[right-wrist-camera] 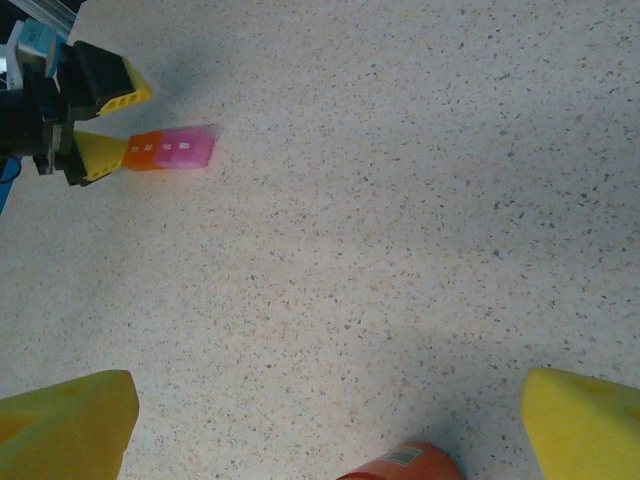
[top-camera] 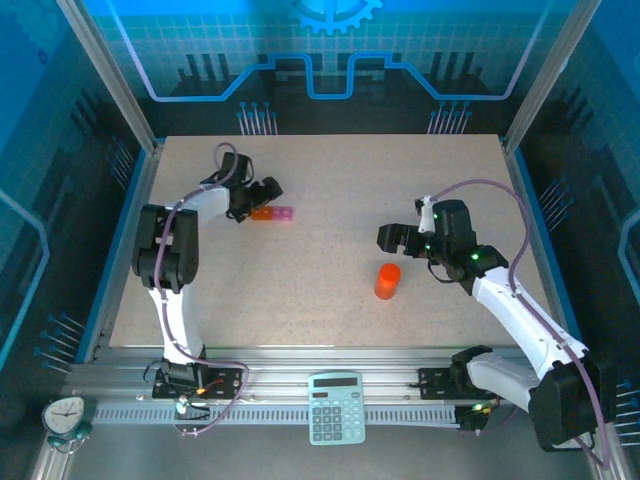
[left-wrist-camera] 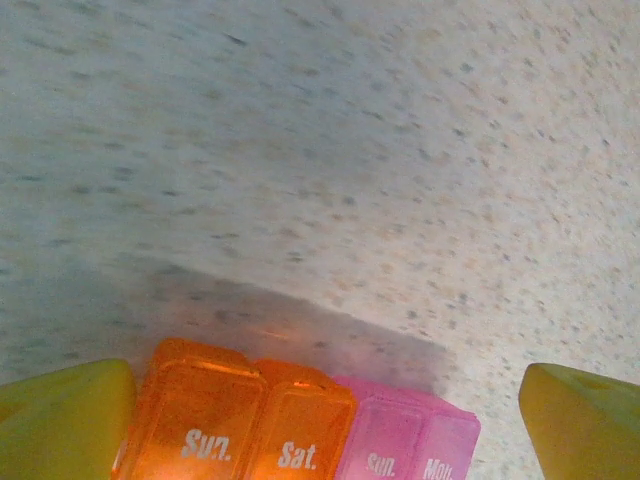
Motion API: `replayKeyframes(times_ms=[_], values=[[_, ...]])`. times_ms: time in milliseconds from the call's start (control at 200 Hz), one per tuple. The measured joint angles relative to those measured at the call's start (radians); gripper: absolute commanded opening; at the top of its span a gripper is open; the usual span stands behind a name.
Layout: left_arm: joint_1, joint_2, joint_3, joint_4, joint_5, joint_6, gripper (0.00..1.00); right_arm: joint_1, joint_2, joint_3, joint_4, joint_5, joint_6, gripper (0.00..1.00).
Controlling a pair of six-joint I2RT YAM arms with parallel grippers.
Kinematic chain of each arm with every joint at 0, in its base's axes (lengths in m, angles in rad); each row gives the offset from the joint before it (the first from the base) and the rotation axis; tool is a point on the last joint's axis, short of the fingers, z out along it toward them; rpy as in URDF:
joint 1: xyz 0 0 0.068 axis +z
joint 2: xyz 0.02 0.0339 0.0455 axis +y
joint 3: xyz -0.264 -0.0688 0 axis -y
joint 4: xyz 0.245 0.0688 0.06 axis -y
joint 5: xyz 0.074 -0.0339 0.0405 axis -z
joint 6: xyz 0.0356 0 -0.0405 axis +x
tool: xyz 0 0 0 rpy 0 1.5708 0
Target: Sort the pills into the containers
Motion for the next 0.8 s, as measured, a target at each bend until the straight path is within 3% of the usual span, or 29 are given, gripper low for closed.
replayKeyframes(times_ms=[800], values=[[-0.281, 0.085, 0.144, -0.026, 0.128, 0.055, 0.99, 0.032, 0.021, 0.0, -0.006, 0.019, 0.004, 0.97]])
